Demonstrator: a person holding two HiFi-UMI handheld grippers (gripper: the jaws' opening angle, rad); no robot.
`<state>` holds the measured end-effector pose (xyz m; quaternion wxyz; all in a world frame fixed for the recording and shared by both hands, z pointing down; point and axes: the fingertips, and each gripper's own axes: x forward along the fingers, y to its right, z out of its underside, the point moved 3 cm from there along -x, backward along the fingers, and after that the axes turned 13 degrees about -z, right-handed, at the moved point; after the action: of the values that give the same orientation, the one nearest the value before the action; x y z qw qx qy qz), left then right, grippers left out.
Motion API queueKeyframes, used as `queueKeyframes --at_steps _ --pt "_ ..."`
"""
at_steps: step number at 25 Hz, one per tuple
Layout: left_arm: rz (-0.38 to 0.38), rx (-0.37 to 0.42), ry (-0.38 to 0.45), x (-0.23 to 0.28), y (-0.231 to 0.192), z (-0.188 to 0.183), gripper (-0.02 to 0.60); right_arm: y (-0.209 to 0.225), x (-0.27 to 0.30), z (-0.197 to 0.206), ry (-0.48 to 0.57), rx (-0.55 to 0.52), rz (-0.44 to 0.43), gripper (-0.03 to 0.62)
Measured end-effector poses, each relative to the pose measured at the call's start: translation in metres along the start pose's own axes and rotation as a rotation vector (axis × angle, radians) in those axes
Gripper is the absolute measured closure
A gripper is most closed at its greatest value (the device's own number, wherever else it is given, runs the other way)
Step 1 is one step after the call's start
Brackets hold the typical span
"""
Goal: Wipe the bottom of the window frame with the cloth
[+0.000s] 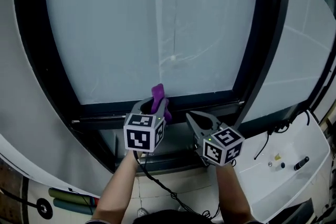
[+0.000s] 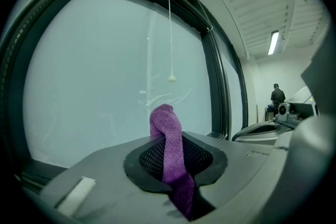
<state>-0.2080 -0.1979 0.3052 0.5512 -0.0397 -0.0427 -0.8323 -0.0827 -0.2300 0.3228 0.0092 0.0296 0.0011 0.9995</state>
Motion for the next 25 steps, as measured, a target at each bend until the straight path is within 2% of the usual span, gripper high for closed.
queueKeyframes --at_steps 4,8,17,25 --pt "-0.061 -0.020 0.002 -0.022 -0.037 0.006 0.512 -0.019 0.032 -0.004 0.004 -0.022 -0.075 0.594" --pt "-0.111 -0.014 -0.008 -0.035 -0.063 0.013 0.512 -0.029 0.051 -0.006 0.013 -0.027 -0.104 0.594" --pt "-0.126 -0.004 -0.056 -0.044 -0.089 0.040 0.512 -0.040 0.080 -0.006 0.019 -0.056 -0.115 0.594" --pt "-0.125 -0.004 -0.051 -0.045 -0.098 0.042 0.512 -0.041 0.088 -0.005 0.007 -0.058 -0.102 0.594"
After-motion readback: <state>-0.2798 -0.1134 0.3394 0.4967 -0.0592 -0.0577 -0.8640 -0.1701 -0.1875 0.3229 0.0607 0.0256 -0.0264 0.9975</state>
